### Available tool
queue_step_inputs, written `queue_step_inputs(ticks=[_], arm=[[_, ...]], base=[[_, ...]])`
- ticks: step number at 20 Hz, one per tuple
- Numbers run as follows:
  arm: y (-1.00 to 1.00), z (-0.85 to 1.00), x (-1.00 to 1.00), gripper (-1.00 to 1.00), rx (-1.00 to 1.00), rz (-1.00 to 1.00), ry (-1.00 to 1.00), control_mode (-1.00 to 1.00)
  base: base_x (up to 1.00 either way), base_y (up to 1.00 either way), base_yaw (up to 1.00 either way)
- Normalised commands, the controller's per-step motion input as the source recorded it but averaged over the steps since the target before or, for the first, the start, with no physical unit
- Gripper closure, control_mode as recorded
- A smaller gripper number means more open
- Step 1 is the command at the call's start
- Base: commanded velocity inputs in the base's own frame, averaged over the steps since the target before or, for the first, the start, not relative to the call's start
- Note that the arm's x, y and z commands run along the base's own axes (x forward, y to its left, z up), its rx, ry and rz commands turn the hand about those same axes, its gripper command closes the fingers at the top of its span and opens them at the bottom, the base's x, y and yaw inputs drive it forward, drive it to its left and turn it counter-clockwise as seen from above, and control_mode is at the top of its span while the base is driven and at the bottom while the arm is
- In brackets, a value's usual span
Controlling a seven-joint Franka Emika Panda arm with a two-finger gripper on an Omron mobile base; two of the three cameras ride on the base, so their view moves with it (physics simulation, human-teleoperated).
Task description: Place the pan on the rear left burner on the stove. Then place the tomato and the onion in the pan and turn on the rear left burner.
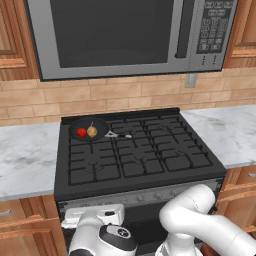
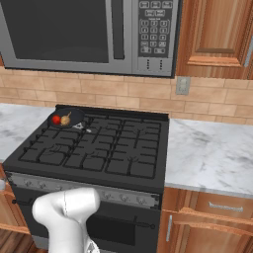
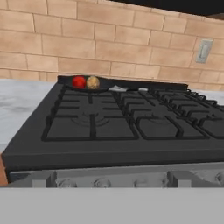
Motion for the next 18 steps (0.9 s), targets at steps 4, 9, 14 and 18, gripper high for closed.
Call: queue_step_inputs(ticks=[4,9,14,18], arm=[[-0.01,-0.04,-0.01,-1.0,0.0,0.02,-0.19,-1.0],[-0.01,-0.1,0.02,-1.0,0.0,0.0,-0.14,-1.0],[0.0,-0.26,0.11,-1.0,0.0,0.0,-0.07,-1.0],[-0.01,-0.25,0.19,-1.0,0.01,0.0,-0.01,-1.0]], base=[[0.0,0.0,0.0],[0.0,0.0,0.0],[0.0,0.0,0.0],[0.0,0.0,0.0]])
